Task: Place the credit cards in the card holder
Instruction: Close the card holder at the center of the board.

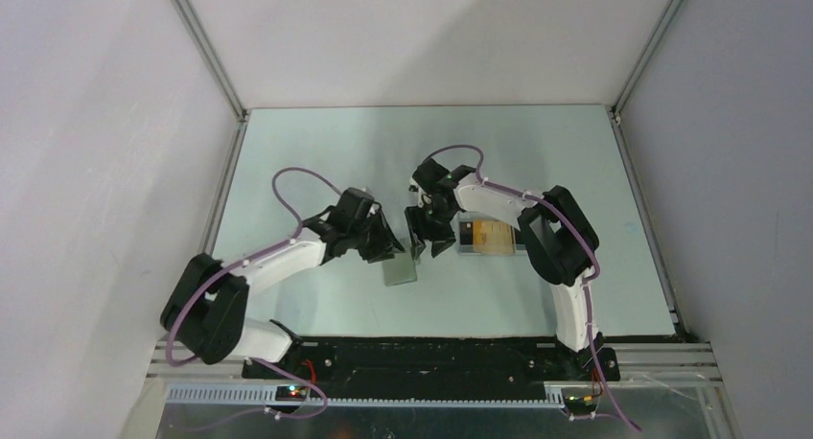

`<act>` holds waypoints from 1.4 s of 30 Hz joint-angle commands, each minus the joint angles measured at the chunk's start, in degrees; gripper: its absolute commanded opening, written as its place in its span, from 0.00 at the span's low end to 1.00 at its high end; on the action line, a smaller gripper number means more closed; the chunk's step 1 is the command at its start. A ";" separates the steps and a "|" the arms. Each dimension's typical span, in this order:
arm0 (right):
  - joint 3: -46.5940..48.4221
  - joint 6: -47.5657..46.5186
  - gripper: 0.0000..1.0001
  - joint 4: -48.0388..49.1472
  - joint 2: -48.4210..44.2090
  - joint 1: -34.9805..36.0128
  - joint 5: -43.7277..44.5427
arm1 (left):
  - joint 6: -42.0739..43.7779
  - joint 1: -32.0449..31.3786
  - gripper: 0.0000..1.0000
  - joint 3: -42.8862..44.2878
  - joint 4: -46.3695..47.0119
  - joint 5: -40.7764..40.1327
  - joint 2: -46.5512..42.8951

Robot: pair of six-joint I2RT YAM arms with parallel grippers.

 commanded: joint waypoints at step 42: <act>1.49 0.76 0.46 1.36 -2.07 0.02 6.03 | 9.77 1.35 0.19 9.01 -10.90 -4.98 10.37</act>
